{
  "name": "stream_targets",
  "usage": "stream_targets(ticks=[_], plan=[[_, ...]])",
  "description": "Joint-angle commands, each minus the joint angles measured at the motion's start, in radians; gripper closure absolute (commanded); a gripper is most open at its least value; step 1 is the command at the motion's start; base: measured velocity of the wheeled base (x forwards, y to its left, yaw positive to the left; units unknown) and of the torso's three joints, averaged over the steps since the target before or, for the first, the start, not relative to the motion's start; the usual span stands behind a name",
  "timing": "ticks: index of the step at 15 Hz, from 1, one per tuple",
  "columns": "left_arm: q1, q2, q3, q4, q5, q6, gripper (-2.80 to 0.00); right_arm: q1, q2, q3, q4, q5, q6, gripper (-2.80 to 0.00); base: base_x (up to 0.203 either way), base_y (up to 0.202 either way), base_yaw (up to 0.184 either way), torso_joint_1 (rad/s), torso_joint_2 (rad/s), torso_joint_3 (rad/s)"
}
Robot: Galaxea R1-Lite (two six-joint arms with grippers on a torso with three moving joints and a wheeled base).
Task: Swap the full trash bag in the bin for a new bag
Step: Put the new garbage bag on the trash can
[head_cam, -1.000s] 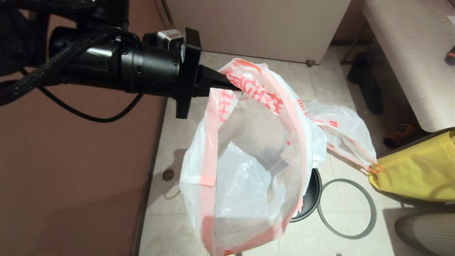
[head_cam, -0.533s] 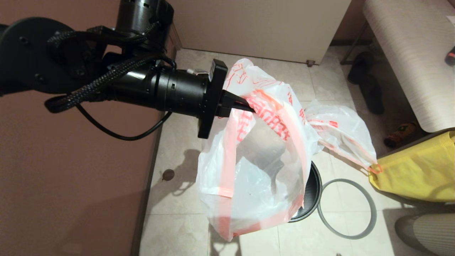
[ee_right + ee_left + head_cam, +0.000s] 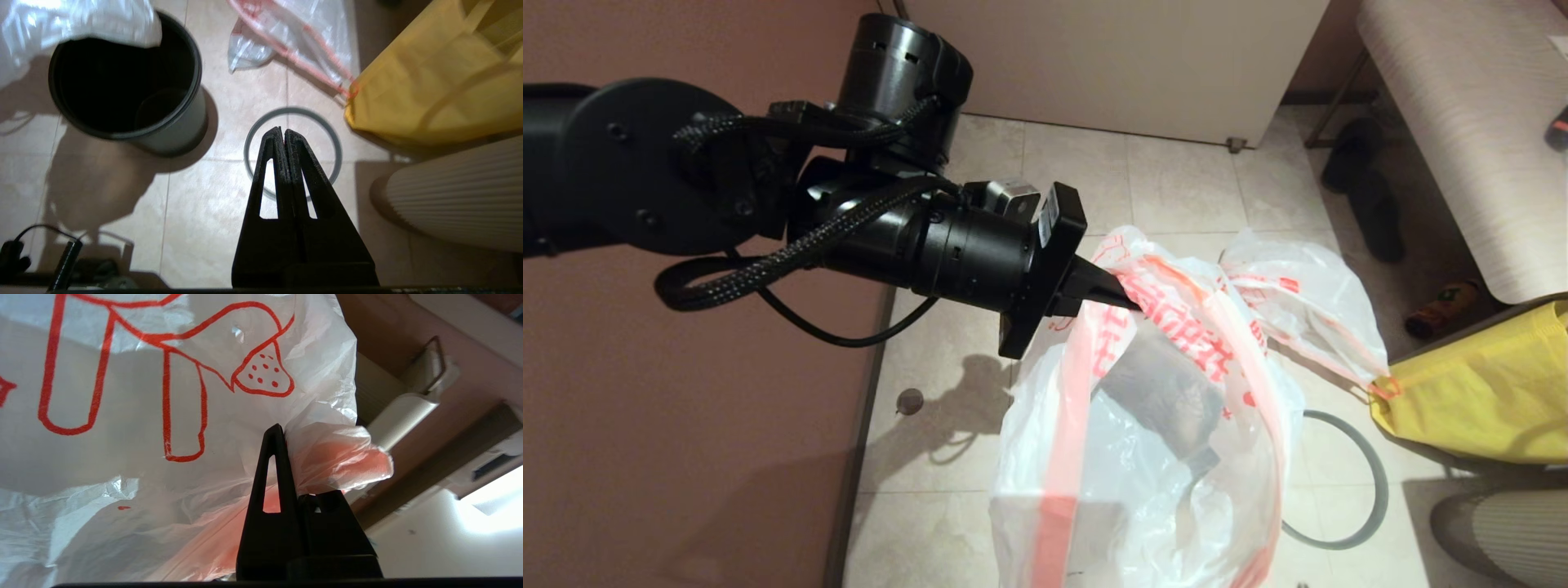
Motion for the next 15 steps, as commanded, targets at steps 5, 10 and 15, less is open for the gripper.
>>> stream_targets(ticks=[5,10,15], plan=[[-0.053,0.085,-0.053,-0.005,0.297,0.277,0.00,-0.004,0.338,-0.294,0.050,-0.061,-0.017,0.00,0.000,0.000,0.000,0.000,0.00,0.000],[-0.113,0.158,-0.327,0.046,0.363,0.317,0.00,0.025,0.772,-0.510,0.055,-0.026,-0.069,0.00,0.000,0.000,0.000,0.000,0.00,0.000],[-0.183,0.167,-0.326,0.055,0.435,0.383,0.00,0.236,1.044,-0.716,-0.016,-0.014,-0.106,0.00,0.000,0.000,0.000,0.000,0.00,0.000]])
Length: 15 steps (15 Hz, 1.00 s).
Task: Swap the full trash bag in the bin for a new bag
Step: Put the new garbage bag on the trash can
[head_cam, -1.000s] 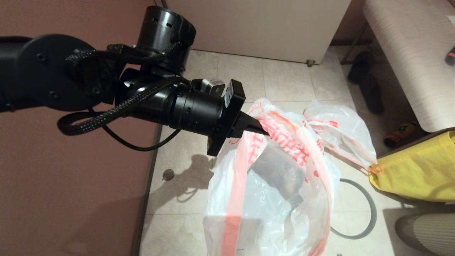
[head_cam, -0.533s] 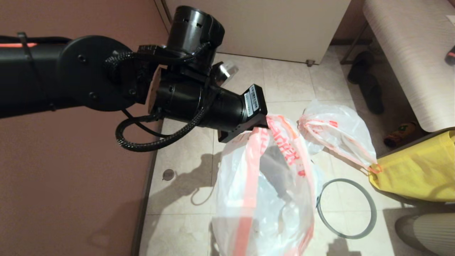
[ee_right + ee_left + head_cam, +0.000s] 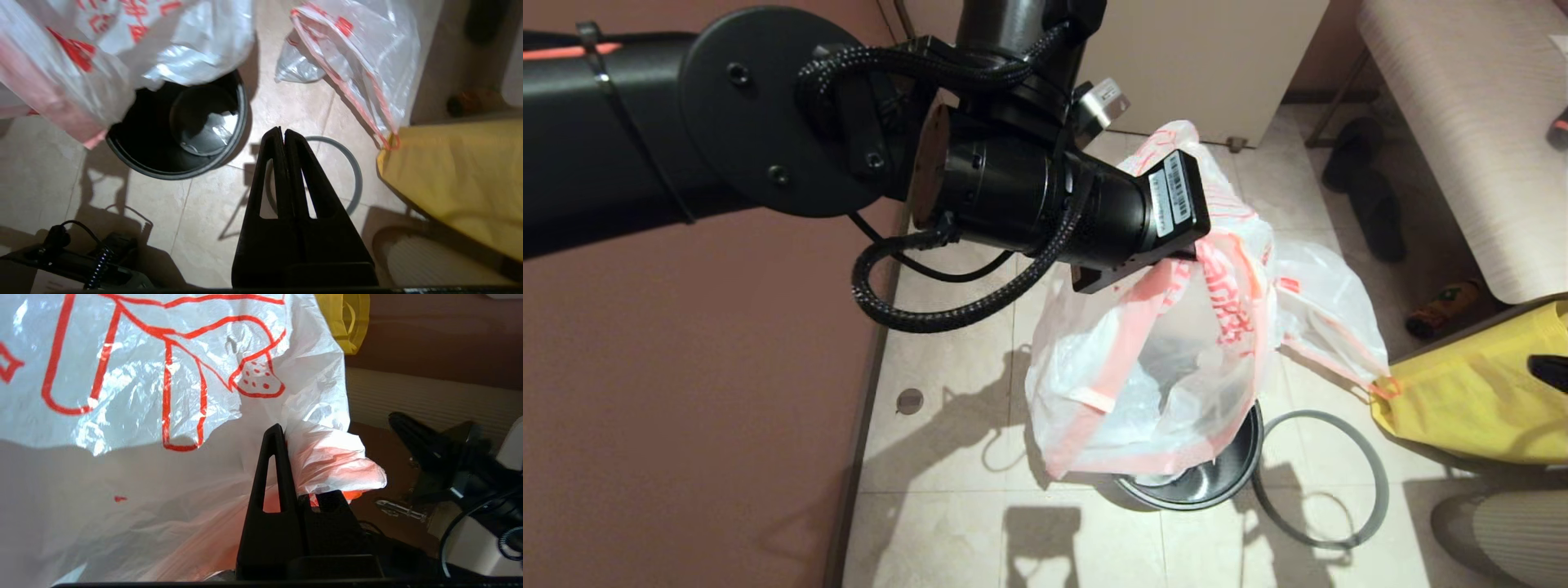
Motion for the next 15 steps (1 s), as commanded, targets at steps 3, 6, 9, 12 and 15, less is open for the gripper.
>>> stream_targets(ticks=[3,6,9,12,15], plan=[[-0.027,0.003,-0.002,0.000,0.066,0.052,0.00,0.191,0.147,-0.086,-0.009,-0.081,-0.008,0.00,0.000,0.000,0.000,0.000,0.00,0.000],[-0.022,0.014,-0.002,-0.033,0.097,0.060,0.00,0.346,0.241,-0.147,-0.013,-0.179,-0.005,0.00,0.000,0.000,0.000,0.000,0.00,0.000],[-0.007,0.036,-0.002,-0.088,0.122,0.106,0.00,0.415,0.299,-0.215,-0.013,-0.204,-0.005,0.00,0.000,0.000,0.000,0.000,0.00,0.000],[-0.007,0.033,-0.002,-0.141,0.123,0.108,0.00,0.468,0.324,-0.259,-0.014,-0.201,-0.003,-2.80,0.000,0.000,0.000,0.000,0.00,0.000],[-0.007,0.022,-0.002,-0.146,0.120,0.107,0.00,0.496,0.324,-0.271,-0.008,-0.152,-0.007,-2.80,0.000,0.000,0.000,0.000,0.00,0.000]])
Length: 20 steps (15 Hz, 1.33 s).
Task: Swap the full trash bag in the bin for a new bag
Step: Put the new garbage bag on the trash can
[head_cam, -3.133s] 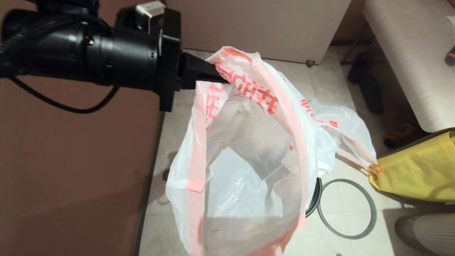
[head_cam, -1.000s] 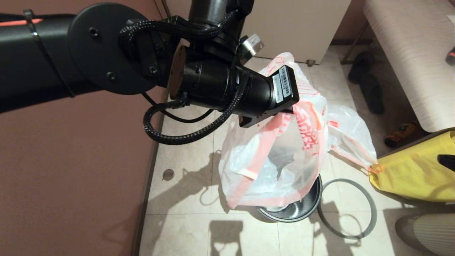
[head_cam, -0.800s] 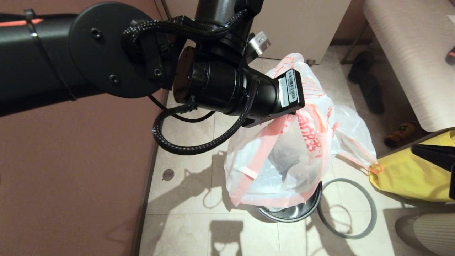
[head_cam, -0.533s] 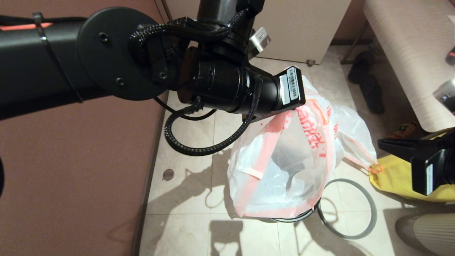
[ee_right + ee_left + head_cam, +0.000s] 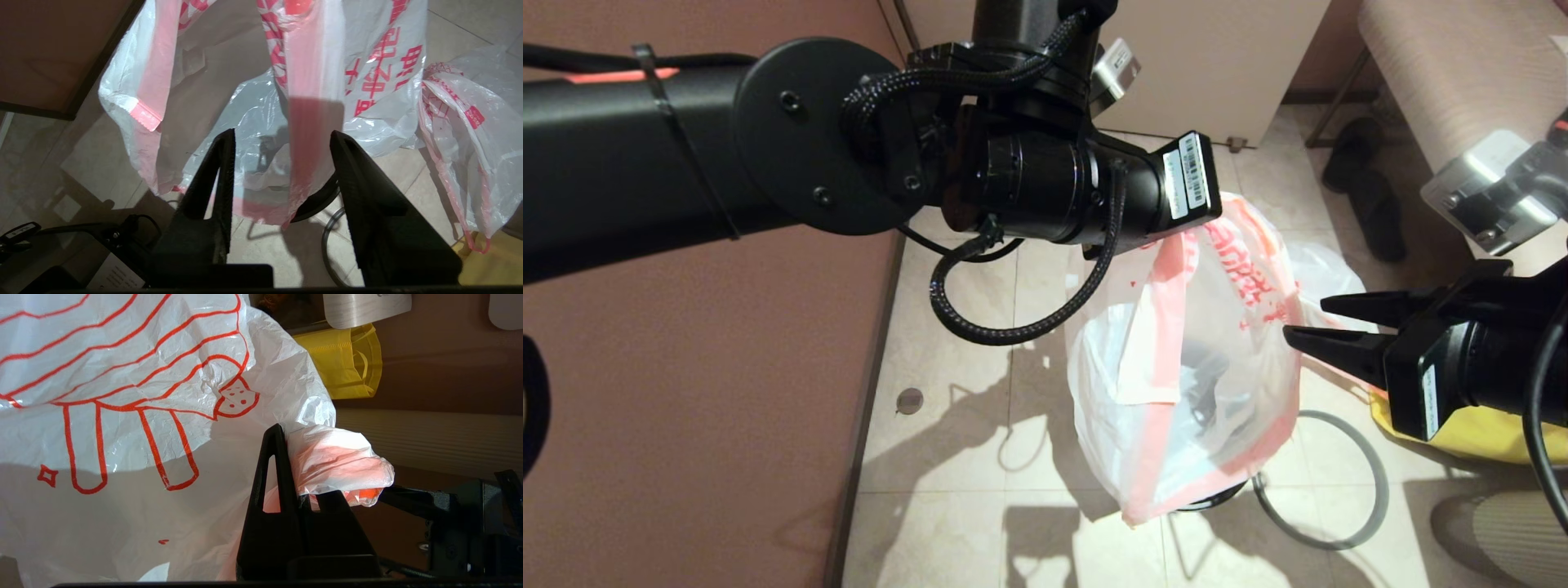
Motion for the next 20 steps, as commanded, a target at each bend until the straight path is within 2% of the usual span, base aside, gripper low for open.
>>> stream_targets(ticks=[1,7,11,15,16,17,20], plan=[[0.004,-0.007,0.000,0.003,-0.004,-0.004,0.00,0.005,0.002,-0.006,0.001,0.009,-0.003,-2.80,0.000,0.000,0.000,0.000,0.00,0.000],[-0.002,-0.087,0.000,0.023,-0.022,-0.009,0.00,-0.107,0.059,-0.064,0.013,0.187,-0.007,-2.80,0.000,0.000,0.000,0.000,0.00,0.000],[-0.014,-0.111,0.010,0.027,-0.026,-0.021,0.00,-0.116,0.110,-0.126,0.021,0.201,-0.015,-2.80,0.000,0.000,0.000,0.000,0.00,0.000],[-0.014,-0.139,0.020,0.029,-0.050,-0.071,0.00,-0.127,0.127,-0.175,0.066,0.224,-0.017,-2.80,0.000,0.000,0.000,0.000,0.00,0.000],[-0.014,-0.152,0.021,0.029,-0.074,-0.090,0.00,-0.130,0.131,-0.176,0.068,0.234,-0.025,0.00,0.000,0.000,0.000,0.000,0.00,0.000],[-0.014,-0.157,0.022,0.030,-0.084,-0.111,0.00,-0.131,0.138,-0.189,0.066,0.234,-0.026,0.00,0.000,0.000,0.000,0.000,0.00,0.000],[-0.010,-0.168,0.023,0.068,-0.089,-0.113,0.00,-0.139,0.143,-0.215,0.074,0.239,-0.023,0.00,0.000,0.000,0.000,0.000,0.00,0.000]])
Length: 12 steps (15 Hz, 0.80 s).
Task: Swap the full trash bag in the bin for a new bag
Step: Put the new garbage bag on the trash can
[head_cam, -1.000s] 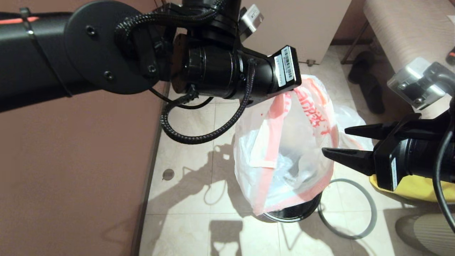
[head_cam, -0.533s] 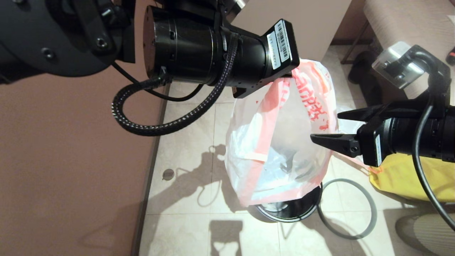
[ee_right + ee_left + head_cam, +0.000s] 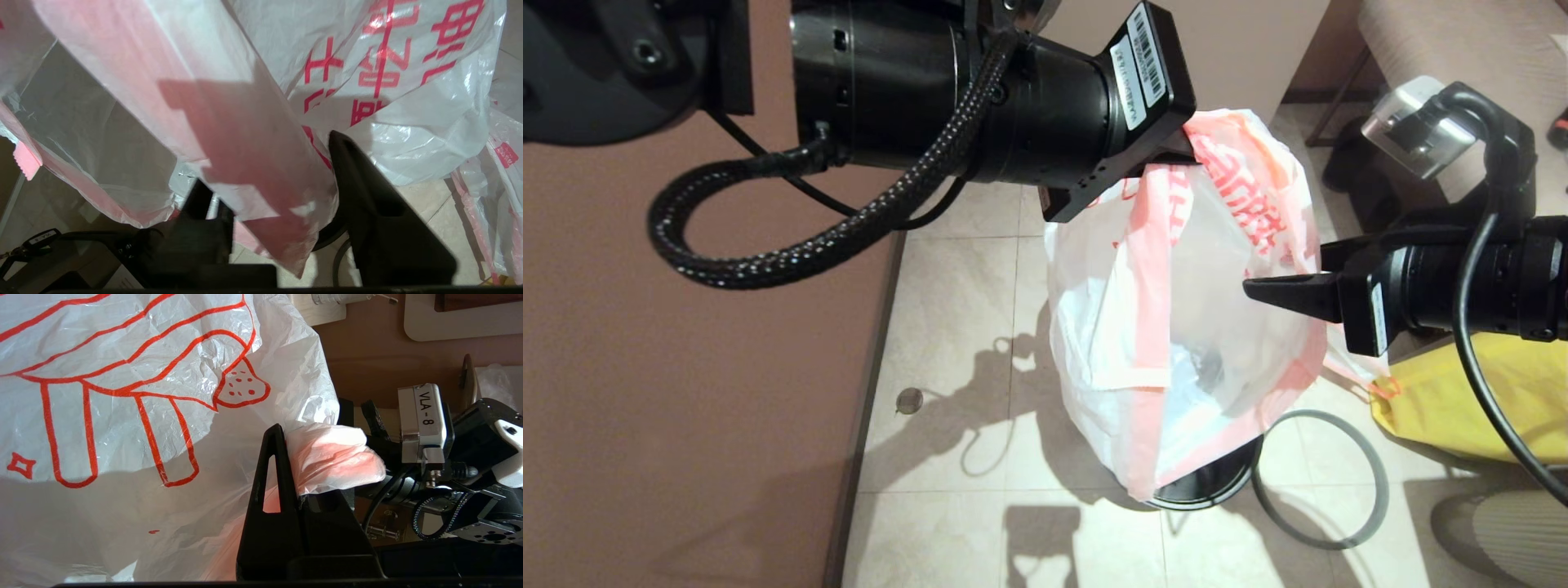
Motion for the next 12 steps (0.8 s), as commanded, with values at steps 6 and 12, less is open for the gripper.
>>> stream_targets(ticks=[6,12], plan=[[0.007,-0.036,0.044,0.050,-0.053,-0.005,0.00,0.008,-0.049,-0.009,0.102,0.020,0.136,0.00,0.000,0.000,0.000,0.000,0.00,0.000],[0.028,-0.057,0.208,0.043,-0.049,0.002,-2.80,0.018,-0.165,-0.015,0.273,0.229,0.503,0.00,0.000,0.000,0.000,0.000,0.00,0.000]])
